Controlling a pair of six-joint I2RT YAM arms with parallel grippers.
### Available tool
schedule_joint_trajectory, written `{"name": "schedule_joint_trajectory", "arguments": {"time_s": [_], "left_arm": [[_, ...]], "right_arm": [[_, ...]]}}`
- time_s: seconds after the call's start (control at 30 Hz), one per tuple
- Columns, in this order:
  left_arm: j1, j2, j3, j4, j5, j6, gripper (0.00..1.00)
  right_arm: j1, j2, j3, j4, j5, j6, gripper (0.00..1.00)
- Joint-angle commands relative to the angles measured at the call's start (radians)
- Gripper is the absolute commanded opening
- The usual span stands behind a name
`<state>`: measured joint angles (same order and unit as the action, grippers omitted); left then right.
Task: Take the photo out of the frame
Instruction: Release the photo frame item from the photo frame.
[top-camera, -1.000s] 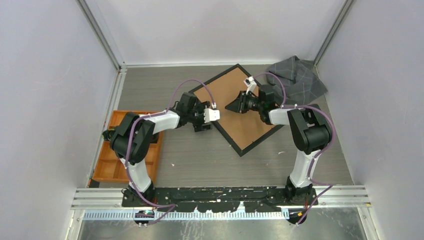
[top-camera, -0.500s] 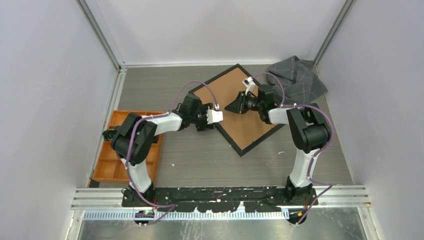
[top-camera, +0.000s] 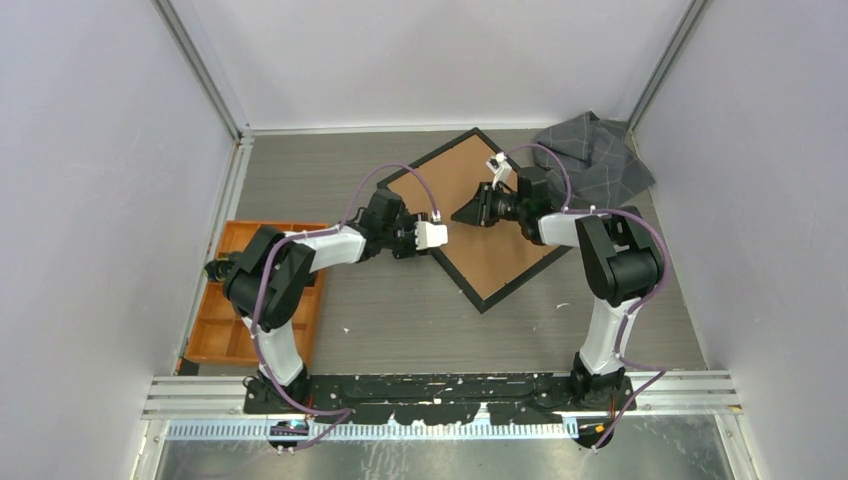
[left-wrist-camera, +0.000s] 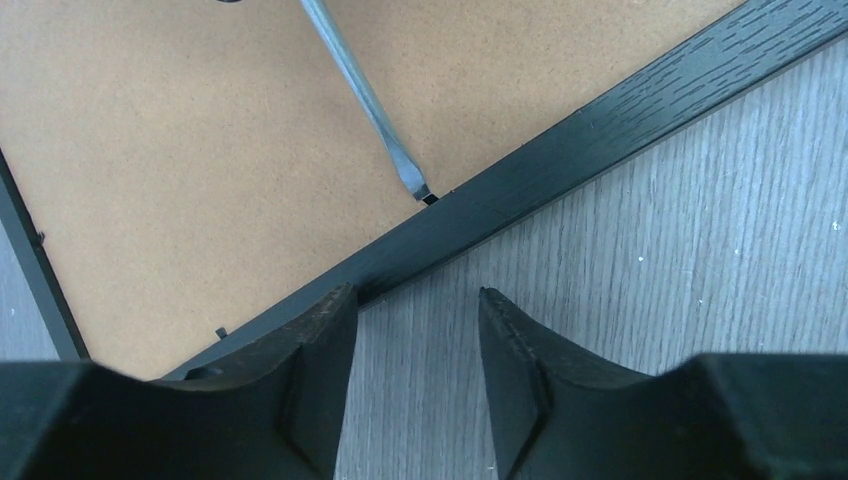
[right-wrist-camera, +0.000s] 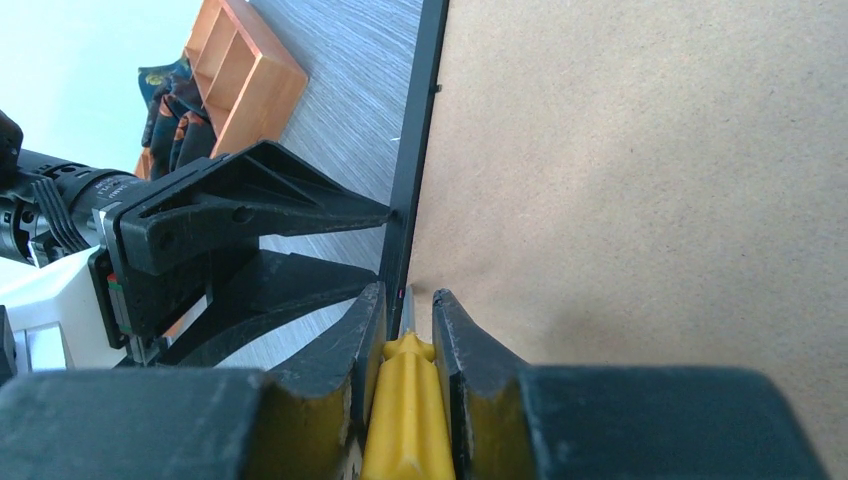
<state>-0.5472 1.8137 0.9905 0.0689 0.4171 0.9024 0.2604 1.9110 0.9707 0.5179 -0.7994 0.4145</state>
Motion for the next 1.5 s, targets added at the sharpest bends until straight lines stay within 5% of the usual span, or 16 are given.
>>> {"name": "schedule_joint_trajectory", "arguments": {"time_s": [0.0, 0.4, 1.17, 1.47], "left_arm": [[-0.007, 0.004, 0.015, -0.004, -0.004, 0.018, 0.51], [-0.007, 0.054, 0.033, 0.048, -0.073, 0.080, 0.64], [-0.036, 0.086, 0.093, -0.036, -0.121, 0.028, 0.53], [-0.048, 0.108, 0.148, -0.061, -0.178, -0.049, 0.50]], "right_arm": [[-0.011, -0.039, 0.017, -0.018, 0.007, -0.022, 0.01], [-0.005, -0.021, 0.032, -0.025, 0.009, -0.001, 0.01], [0.117, -0.123, 0.016, -0.038, -0.048, 0.019, 0.01], [0.203, -0.298, -0.076, -0.160, 0.101, -0.062, 0.01]]}}
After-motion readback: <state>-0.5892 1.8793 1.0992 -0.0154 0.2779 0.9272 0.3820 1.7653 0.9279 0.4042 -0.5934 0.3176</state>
